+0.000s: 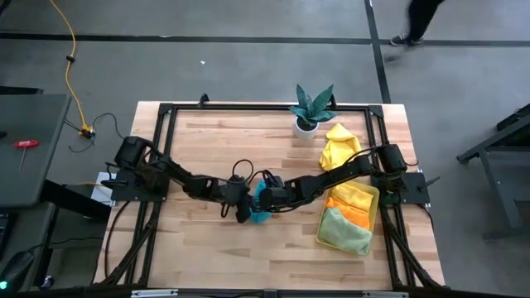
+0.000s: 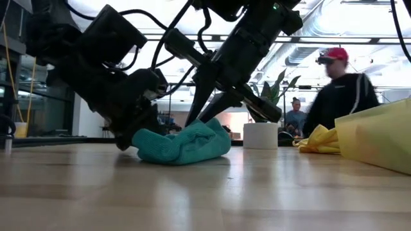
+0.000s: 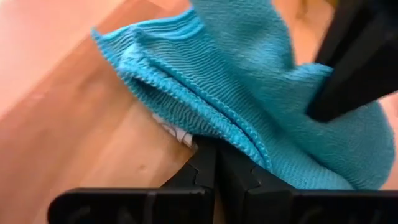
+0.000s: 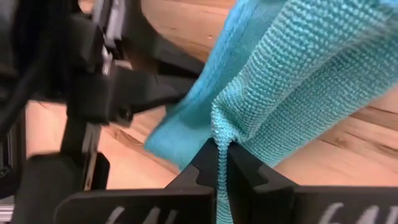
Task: Fold microfiber towels
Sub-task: Fold the blue microfiber cloth
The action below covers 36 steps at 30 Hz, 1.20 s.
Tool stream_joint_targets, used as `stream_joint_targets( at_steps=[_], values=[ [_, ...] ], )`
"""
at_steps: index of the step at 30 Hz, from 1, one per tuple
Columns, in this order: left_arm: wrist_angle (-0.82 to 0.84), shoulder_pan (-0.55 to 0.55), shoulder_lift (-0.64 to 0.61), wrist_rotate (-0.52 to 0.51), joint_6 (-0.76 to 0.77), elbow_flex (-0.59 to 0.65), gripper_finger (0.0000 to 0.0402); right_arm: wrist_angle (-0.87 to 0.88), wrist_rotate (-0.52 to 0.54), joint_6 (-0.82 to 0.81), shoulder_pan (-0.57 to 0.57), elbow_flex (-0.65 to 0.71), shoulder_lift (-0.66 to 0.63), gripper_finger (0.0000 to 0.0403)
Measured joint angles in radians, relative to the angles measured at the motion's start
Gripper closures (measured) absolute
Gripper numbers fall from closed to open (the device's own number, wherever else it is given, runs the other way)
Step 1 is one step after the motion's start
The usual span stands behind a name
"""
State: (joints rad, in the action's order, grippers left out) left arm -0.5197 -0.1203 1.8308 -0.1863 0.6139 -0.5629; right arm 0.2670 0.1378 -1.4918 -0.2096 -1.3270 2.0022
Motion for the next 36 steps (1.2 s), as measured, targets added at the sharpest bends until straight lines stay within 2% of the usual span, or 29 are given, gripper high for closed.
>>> stream_joint_targets(
  at_steps=[8, 11, 14, 19, 23, 26, 31, 36],
  values=[
    [-0.012, -0.028, 0.004, -0.027, 0.014, 0.0, 0.0402, -0.059, -0.017, -0.035, 0.005, 0.0, 0.0, 0.0402],
    [-0.012, -0.028, 0.004, -0.027, 0.006, 0.0, 0.0402, -0.084, -0.018, -0.023, 0.006, 0.0, 0.0, 0.0391],
    [-0.012, -0.028, 0.004, -0.027, 0.004, 0.0, 0.0402, -0.099, -0.024, 0.009, 0.007, 0.0, 0.005, 0.0354],
    [0.01, -0.028, -0.009, -0.023, -0.038, 0.0, 0.0402, -0.051, -0.037, 0.026, 0.007, 0.0, 0.005, 0.0267],
    [0.094, -0.015, -0.05, -0.006, -0.071, 0.0, 0.0402, -0.062, -0.045, 0.033, 0.007, 0.0, 0.002, 0.0213],
    [0.177, -0.001, -0.095, -0.005, -0.136, 0.0, 0.0402, -0.069, -0.072, 0.036, 0.007, 0.0, 0.002, 0.019],
    [0.332, 0.029, -0.185, -0.015, -0.243, 0.006, 0.0402, -0.104, -0.099, 0.068, 0.007, 0.0, -0.001, 0.0183],
    [0.567, 0.062, -0.306, -0.096, -0.318, 0.011, 0.0401, -0.062, -0.059, 0.132, 0.015, 0.0, -0.052, 0.0183]
  ],
)
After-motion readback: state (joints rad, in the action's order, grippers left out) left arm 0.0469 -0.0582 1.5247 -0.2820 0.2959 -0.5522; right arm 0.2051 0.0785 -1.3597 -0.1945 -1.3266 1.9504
